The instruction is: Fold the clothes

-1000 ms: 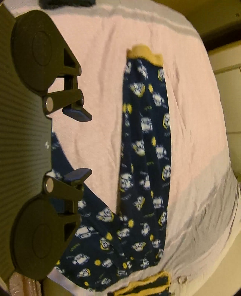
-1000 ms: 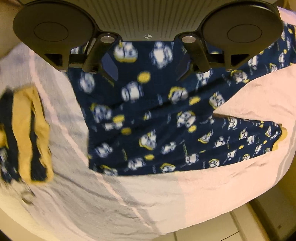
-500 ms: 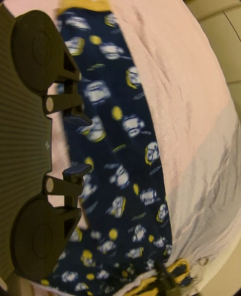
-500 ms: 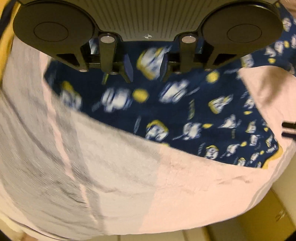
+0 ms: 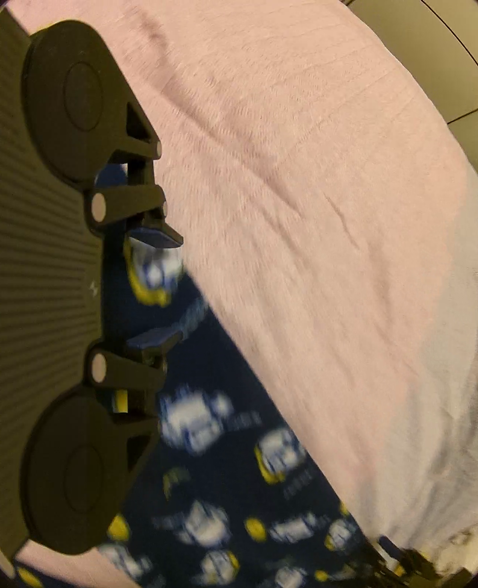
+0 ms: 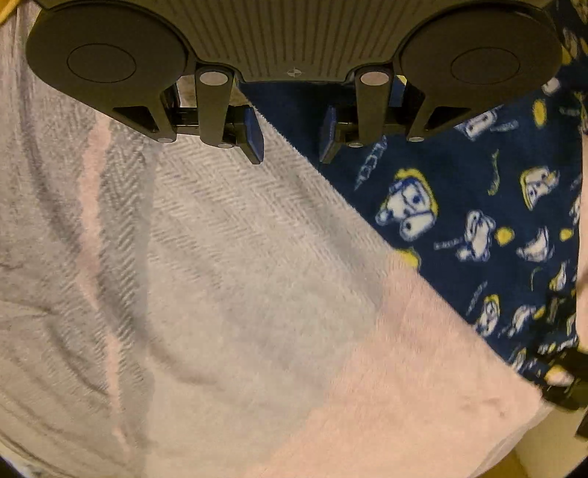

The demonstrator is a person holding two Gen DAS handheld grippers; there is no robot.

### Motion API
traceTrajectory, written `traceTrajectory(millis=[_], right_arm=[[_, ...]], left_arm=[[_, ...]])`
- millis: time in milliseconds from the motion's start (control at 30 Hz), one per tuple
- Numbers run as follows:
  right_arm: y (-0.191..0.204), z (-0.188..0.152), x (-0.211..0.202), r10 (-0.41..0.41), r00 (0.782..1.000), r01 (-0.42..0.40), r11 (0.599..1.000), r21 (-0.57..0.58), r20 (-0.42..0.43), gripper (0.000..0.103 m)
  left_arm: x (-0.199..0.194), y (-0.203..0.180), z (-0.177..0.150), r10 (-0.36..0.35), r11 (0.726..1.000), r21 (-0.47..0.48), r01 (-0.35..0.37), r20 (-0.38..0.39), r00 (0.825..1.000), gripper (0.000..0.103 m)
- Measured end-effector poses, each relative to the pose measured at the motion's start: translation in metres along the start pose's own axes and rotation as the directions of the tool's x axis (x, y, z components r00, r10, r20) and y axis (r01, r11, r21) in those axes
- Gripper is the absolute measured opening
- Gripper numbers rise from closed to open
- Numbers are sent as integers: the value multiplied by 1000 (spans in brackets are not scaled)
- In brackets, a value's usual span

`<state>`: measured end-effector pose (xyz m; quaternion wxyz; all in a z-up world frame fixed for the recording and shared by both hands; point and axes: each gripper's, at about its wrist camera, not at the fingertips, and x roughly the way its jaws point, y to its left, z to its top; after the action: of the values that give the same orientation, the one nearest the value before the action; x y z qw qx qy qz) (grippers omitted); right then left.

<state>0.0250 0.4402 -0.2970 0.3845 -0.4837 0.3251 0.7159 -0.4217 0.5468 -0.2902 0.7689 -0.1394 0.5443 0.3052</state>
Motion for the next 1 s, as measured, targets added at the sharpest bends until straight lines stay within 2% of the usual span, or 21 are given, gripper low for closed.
traceTrajectory(millis=[200,267,300,333,367,433,600,700,800,867,933,1000], right_arm=[[-7,-3,17,32,998,-34,999,-21,-58,37],[-9,-4,21,32,997,-33,999,-5,-69,37],[-10,-4,23,36,997,-36,999,2,-71,37],[-9,-6,23,24,998,-24,1000,-2,-65,26],[-7,-7,23,24,998,-25,1000,-3,-63,5],[-1,-11,19,-4,999,4,1000,-6,-42,2],[31,-27,-23,-112,991,116,992,-49,76,1],[66,-44,-61,-203,965,221,970,-100,165,1],[108,-70,-99,-269,937,307,938,-162,222,1],[139,-95,-121,-297,928,343,917,-203,225,1],[167,-121,-141,-305,929,346,917,-201,207,1],[196,-151,-154,-321,933,351,914,-203,166,0]], left_arm=[[37,21,-10,25,997,76,-17,-108,994,44],[45,22,-17,4,998,61,4,-128,992,35],[45,22,-19,0,999,50,6,-123,992,27],[45,21,-21,-4,999,40,9,-118,993,13],[45,21,-23,-3,999,34,7,-112,994,6],[38,17,-27,28,999,47,-23,-92,995,3],[-16,0,-48,133,991,7,-133,34,991,2],[-67,-18,-65,182,982,-70,-175,125,975,2],[-127,-49,-99,213,966,-187,-176,200,956,2],[-164,-79,-132,214,954,-256,-158,207,955,2],[-197,-112,-169,202,937,-323,-132,194,960,2],[-214,-149,-210,161,919,-382,-99,135,978,2]])
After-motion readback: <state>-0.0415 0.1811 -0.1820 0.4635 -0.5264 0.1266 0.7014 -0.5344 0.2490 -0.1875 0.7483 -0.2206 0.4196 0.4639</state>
